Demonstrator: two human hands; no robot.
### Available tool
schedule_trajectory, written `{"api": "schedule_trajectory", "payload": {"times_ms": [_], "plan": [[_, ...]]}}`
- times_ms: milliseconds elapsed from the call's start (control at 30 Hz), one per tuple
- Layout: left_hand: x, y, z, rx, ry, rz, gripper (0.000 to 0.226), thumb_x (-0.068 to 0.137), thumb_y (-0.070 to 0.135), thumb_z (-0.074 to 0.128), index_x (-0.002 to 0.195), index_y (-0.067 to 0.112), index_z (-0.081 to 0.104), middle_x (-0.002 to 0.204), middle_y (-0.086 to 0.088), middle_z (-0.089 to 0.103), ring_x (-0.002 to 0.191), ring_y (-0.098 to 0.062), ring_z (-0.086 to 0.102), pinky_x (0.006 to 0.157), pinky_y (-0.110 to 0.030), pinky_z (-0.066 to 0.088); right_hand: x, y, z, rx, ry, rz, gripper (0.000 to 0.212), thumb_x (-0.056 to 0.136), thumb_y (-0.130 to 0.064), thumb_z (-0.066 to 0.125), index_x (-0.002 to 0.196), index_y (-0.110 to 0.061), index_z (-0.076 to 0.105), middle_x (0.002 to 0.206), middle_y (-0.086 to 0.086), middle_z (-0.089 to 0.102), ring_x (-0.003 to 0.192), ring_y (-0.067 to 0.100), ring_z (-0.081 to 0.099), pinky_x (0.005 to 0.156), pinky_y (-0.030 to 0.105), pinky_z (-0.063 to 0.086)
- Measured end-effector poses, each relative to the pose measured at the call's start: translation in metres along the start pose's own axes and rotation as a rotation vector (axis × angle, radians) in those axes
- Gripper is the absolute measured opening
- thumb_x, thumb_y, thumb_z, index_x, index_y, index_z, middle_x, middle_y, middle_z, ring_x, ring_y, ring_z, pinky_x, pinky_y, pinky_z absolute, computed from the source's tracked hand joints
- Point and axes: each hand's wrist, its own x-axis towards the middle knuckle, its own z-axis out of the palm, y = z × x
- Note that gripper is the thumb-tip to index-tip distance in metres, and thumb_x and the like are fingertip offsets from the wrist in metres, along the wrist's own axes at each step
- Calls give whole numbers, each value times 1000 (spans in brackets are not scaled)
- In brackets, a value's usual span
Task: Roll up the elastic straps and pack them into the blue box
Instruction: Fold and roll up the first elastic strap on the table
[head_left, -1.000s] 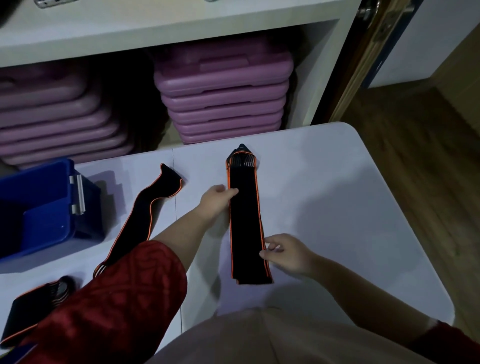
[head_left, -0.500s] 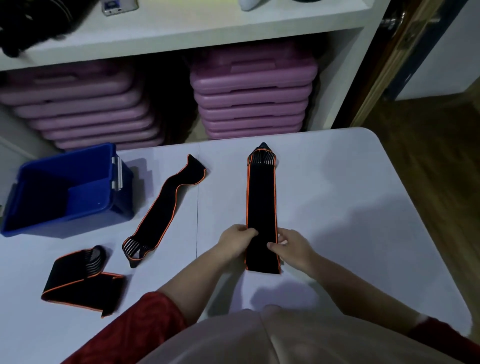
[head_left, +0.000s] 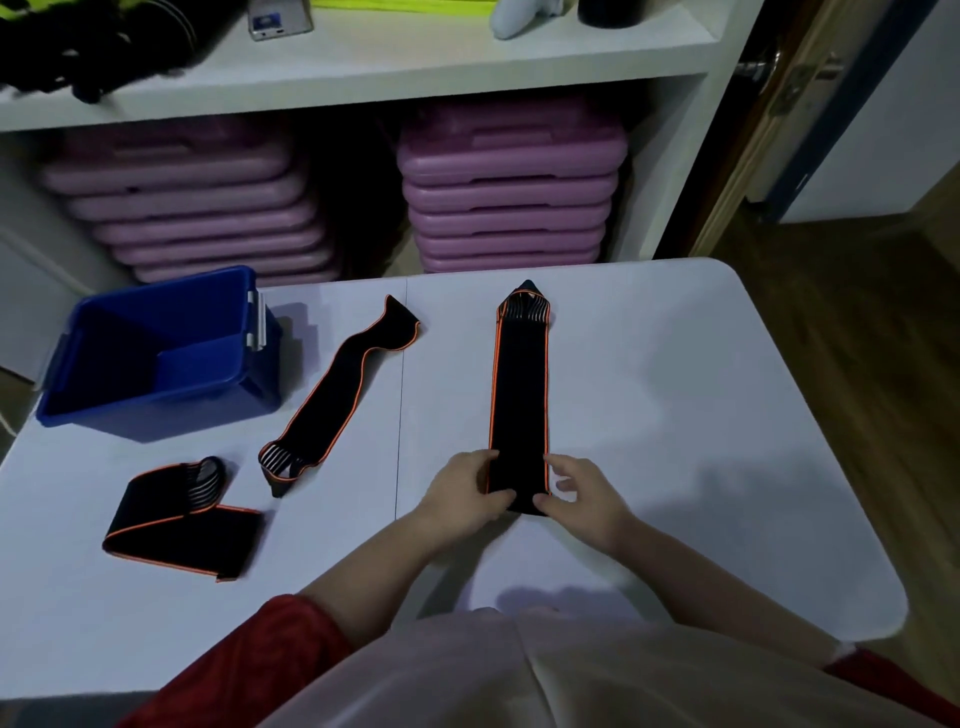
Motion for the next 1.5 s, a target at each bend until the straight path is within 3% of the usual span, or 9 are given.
{"api": "schedule_trajectory", "payload": {"times_ms": [67,200,367,633,800,900,1167,1300,1500], "plan": [[-2,-7,-1,189,-67,144,56,72,40,73,123,21,59,114,2,62,107,-13,58,86,-18,39,-6,8,-4,-108,-16,-135,55,76,-32,69,128,-19,54,118,-1,52,110,13,51,96,30,44],[2,-11,2,380,-152,234,36,76,26,64,112,21,65,107,-4,67,98,-21,61,79,-23,44,-6,15,-4,-352,-129,-255,52,76,-33,67,126,-19,56,121,-2,59,112,14,54,95,23,39],[6,-11,4,344,-111,205,29,89,24,52,117,17,57,103,-8,67,92,-26,62,77,-33,49,4,11,3,-329,-2,-194,25,90,-31,54,115,-28,51,98,-3,65,91,20,60,81,37,48],[12,-11,7,314,54,242,36,93,28,51,125,15,46,122,-8,48,98,-27,57,84,-33,45,31,14,6,-215,104,-56,17,86,-39,57,102,-35,53,66,-15,51,74,15,59,76,32,49],[19,-18,12,569,-31,396,54,84,36,62,131,16,48,133,-3,51,119,-24,47,98,-34,42,49,12,2,-194,96,36,13,82,-43,61,88,-38,50,66,-14,58,75,14,65,80,32,51],[24,-16,9,523,5,413,38,86,23,53,123,16,54,118,-7,59,107,-28,54,87,-36,46,51,10,-1,-197,161,35,20,80,-38,67,94,-28,59,74,-13,56,78,15,61,78,31,50],[36,-16,2,264,-56,262,37,83,34,55,116,16,61,105,-6,65,96,-24,59,74,-25,40,35,18,1,-260,162,-340,59,78,-51,54,119,-11,64,114,6,62,105,19,59,94,34,48],[36,-13,0,118,-51,151,33,88,31,57,119,17,58,108,-5,64,89,-14,55,78,-24,41,37,20,-2,-139,178,-202,45,82,-39,60,122,-18,57,89,1,62,80,20,62,78,32,50],[29,-15,10,271,-53,237,69,83,31,66,143,17,37,140,-4,45,125,-20,48,104,-25,36,48,14,2,-90,251,-24,16,85,-31,64,94,-17,64,60,-7,51,64,18,54,69,32,45]]}}
